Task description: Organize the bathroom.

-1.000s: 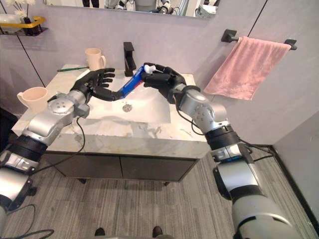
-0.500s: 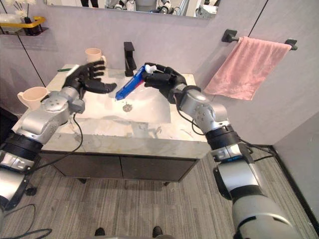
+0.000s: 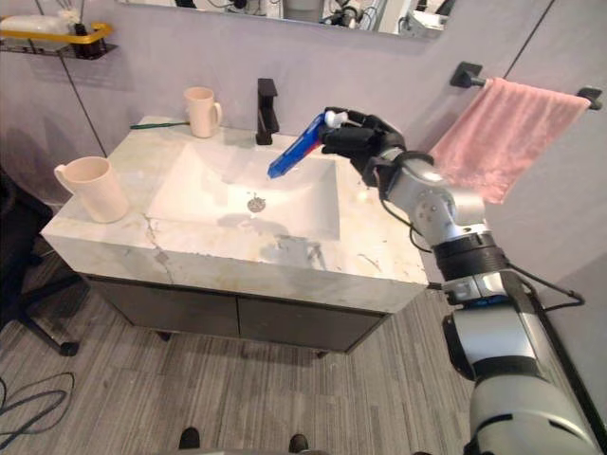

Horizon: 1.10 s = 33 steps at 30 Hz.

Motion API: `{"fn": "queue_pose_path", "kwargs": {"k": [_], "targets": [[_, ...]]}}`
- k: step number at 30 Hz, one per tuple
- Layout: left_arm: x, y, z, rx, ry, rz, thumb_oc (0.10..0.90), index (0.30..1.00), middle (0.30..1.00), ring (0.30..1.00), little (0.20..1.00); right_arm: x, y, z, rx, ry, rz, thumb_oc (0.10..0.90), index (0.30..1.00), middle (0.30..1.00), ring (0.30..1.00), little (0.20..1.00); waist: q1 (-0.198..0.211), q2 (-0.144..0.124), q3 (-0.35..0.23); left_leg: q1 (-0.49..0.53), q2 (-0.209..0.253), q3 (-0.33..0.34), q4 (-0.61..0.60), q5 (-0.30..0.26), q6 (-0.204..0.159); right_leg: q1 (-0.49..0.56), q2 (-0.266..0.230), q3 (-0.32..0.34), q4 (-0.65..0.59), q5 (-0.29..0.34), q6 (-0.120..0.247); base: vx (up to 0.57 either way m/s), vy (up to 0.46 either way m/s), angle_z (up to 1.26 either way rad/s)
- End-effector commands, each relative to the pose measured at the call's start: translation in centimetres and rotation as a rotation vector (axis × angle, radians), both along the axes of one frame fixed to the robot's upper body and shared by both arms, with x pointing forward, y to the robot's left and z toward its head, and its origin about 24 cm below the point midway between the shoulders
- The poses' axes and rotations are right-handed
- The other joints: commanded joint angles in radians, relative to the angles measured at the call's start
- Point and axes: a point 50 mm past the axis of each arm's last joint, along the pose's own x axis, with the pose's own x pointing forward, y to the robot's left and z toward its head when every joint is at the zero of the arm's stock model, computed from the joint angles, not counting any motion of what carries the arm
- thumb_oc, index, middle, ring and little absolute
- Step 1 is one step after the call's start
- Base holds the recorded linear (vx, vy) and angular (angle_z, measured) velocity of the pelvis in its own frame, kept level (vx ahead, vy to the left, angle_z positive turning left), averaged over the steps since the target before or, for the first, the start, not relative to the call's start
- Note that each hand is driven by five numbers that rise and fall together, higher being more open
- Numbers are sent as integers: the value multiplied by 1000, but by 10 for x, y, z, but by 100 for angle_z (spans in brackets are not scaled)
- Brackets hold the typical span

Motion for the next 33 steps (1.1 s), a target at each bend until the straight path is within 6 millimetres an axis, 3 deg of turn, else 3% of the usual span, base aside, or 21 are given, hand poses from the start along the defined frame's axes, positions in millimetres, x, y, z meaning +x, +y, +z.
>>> {"fn": "queue_pose_path", "kwargs": {"k": [1,3,5,9,10,11,12,13,17,20,21,22,24,26,29,31,33], "targets": [[-17,23,-15,-31,-69,164,800,900,900,900,900,-12,-18,54,60,-265,-16,400,300,300,300,300,49,29,-221,50,70,37,-1,-16,-3,-3,-40,-29,-7,-37,31,-40,-13,17],[-35,60,-70,-197,-7,232,800,900,900,900,900,-20,-26,52,55,-286,-44,400,300,300,300,300,74,22,-208,42,66,16,-1,-9,-2,-2,-40,-45,-7,-37,25,-74,-16,13],[-49,77,-118,-286,94,304,800,900,900,900,900,-25,-24,52,48,-301,-50,400,300,300,300,300,82,21,-201,40,64,5,-1,-12,0,1,-38,-53,-7,-42,22,-57,-14,10],[-71,92,-205,-479,265,339,800,900,900,900,900,-33,-20,59,40,-324,-62,400,300,300,300,300,93,15,-194,33,61,-14,-1,-8,3,-1,-34,-62,-7,-44,19,-60,-6,11],[-91,91,-263,-591,371,349,800,900,900,900,900,-36,-23,69,35,-341,-71,400,300,300,300,300,104,8,-190,27,59,-26,-1,-5,5,-3,-32,-67,-7,-44,17,-71,7,19],[-96,91,-272,-608,385,343,800,900,900,900,900,-37,-24,70,34,-343,-73,400,300,300,300,300,106,7,-189,26,59,-27,-1,-4,4,-3,-31,-68,-7,-44,16,-90,18,19],[-113,88,-309,-741,424,300,800,900,900,900,900,-39,-27,77,33,-358,-79,400,300,300,300,300,113,5,-185,21,58,-34,-1,-1,3,-4,-29,-71,-7,-44,15,-68,19,18],[-121,86,-326,-803,448,290,800,900,900,900,900,-39,-28,80,29,-367,-80,400,300,300,300,300,116,3,-184,18,59,-36,-1,2,2,-5,-27,-72,-7,-44,14,-74,22,11],[-136,71,-377,-1011,516,242,800,900,900,900,900,-38,-24,94,14,-401,-77,400,300,300,300,300,120,4,-179,17,60,-38,-1,1,1,-1,-22,-74,-7,-47,11,-45,17,11],[-149,48,-425,-1217,692,130,800,900,900,900,900,-36,-17,103,9,-424,-61,400,300,300,300,300,119,5,-173,19,61,-35,-1,4,1,2,-21,-75,-7,-43,12,-40,13,5],[-159,27,-454,-1272,933,58,800,900,900,900,900,-36,-10,110,8,-436,-51,400,300,300,300,300,116,5,-169,19,61,-32,-1,6,3,0,-20,-71,-7,-39,14,-71,11,0],[-161,18,-463,-1287,1010,12,800,900,900,900,900,-36,-6,112,2,-440,-50,400,300,300,300,300,115,6,-168,20,61,-31,-1,6,4,0,-20,-69,-7,-38,16,-70,13,-3],[-184,-11,-494,-1376,1221,-75,800,900,900,900,900,-35,-8,112,-6,-451,-35,400,300,300,300,300,107,11,-165,18,63,-27,-1,8,7,-3,-17,-61,-7,-38,15,-47,19,-2],[-211,-32,-514,-1452,1413,-133,800,900,900,900,900,-32,-12,105,-11,-466,-19,400,300,300,300,300,99,19,-161,20,65,-19,-1,7,8,-4,-15,-52,-7,-37,18,-43,27,-1],[-249,-62,-533,-1576,1725,-226,800,900,900,900,900,-34,1,102,4,-489,23,400,300,300,300,300,77,20,-155,26,70,0,-1,7,9,-5,-14,-38,-4,-38,19,-46,17,-12],[-265,-64,-536,-1359,2057,-168,800,900,900,900,900,-35,10,102,19,-495,52,400,300,300,300,300,59,19,-156,30,75,12,-1,4,9,-7,-13,-31,3,-46,19,-34,7,-15],[-261,-55,-534,-809,2431,-81,800,900,900,900,900,-35,21,100,34,-504,90,400,300,300,300,300,39,15,-150,39,84,29,-1,2,6,-9,-8,-12,20,-57,16,-29,1,-7]]}}
